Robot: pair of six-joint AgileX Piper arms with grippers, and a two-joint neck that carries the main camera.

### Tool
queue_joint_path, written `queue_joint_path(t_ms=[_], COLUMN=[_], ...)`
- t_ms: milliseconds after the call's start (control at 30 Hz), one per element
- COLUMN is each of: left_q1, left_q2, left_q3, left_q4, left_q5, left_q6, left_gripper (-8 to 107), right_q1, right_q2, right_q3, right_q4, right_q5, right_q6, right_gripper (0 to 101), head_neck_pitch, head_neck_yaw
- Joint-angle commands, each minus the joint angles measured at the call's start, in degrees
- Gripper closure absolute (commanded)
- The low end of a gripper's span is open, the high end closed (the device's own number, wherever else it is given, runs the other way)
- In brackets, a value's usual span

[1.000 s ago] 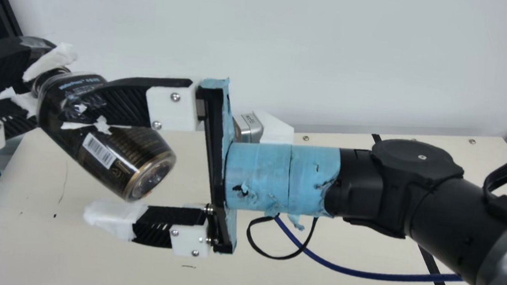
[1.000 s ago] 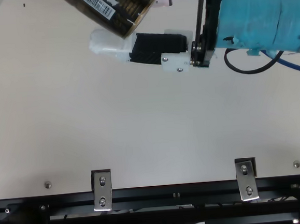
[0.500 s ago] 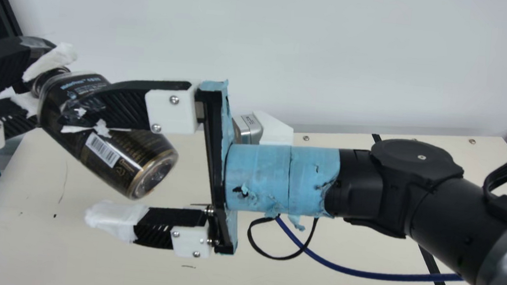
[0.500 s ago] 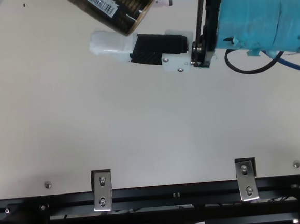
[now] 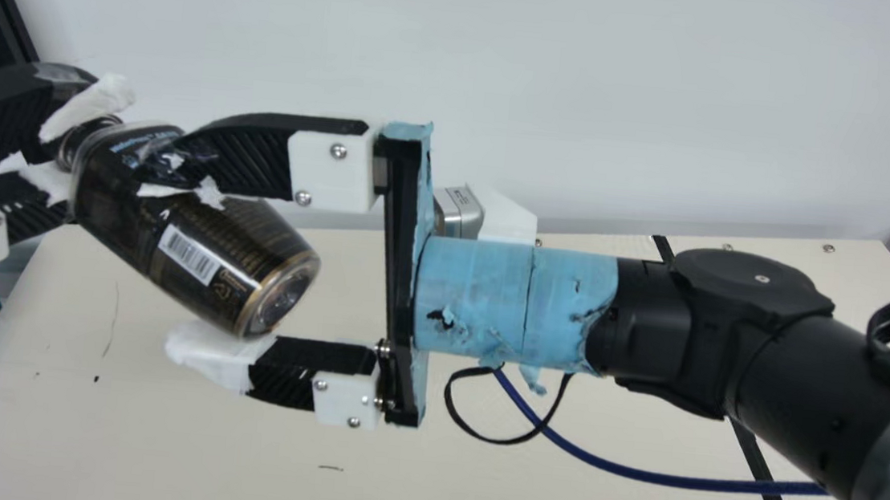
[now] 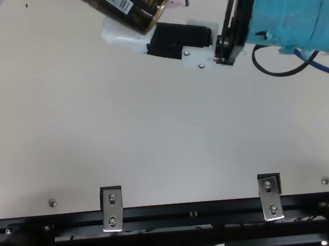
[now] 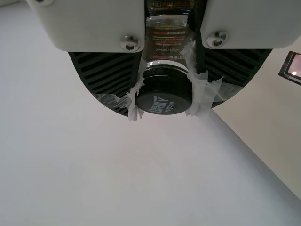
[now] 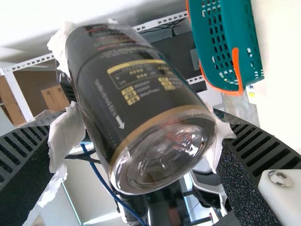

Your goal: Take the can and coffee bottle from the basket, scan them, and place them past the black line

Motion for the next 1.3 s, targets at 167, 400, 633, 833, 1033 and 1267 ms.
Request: queue_joint_path(t_ms=[167, 400, 633, 833, 1033, 1267], left_q1=[0.0, 0.0, 0.0, 0.0, 0.0, 0.0], left_q2=[0.0, 0.0, 0.0, 0.0, 0.0, 0.0], left_q3=[0.0, 0.0, 0.0, 0.0, 0.0, 0.0], left_q4=[0.0, 0.0, 0.0, 0.0, 0.0, 0.0], left_q5=[0.0, 0.0, 0.0, 0.0, 0.0, -0.61], left_q6=[0.0, 0.0, 0.0, 0.0, 0.0, -0.22], left_gripper=[89, 89, 89, 89, 89, 89], right_q1=[0.0, -1.11, -1.24, -1.24, -1.24, -1.24], right_q2=[0.0, -1.0, -1.34, -1.34, -1.34, -1.4], right_q3=[0.0, 0.89, 1.25, 1.25, 1.25, 1.25], right_q4=[0.0, 1.3, 1.26, 1.26, 1.26, 2.29], right_q5=[-0.1, 0.48, 0.25, 0.25, 0.25, 1.61], right_q6=[0.0, -0.69, -0.74, -0.74, -0.74, -1.18], right_gripper=[0, 0, 0, 0, 101, 101], head_neck_pitch=[-0.14, -0.14, -0.14, -0.14, -0.14, -0.14], head_neck_yaw=[-0.03, -0.03, -0.03, -0.03, -0.03, -0.03])
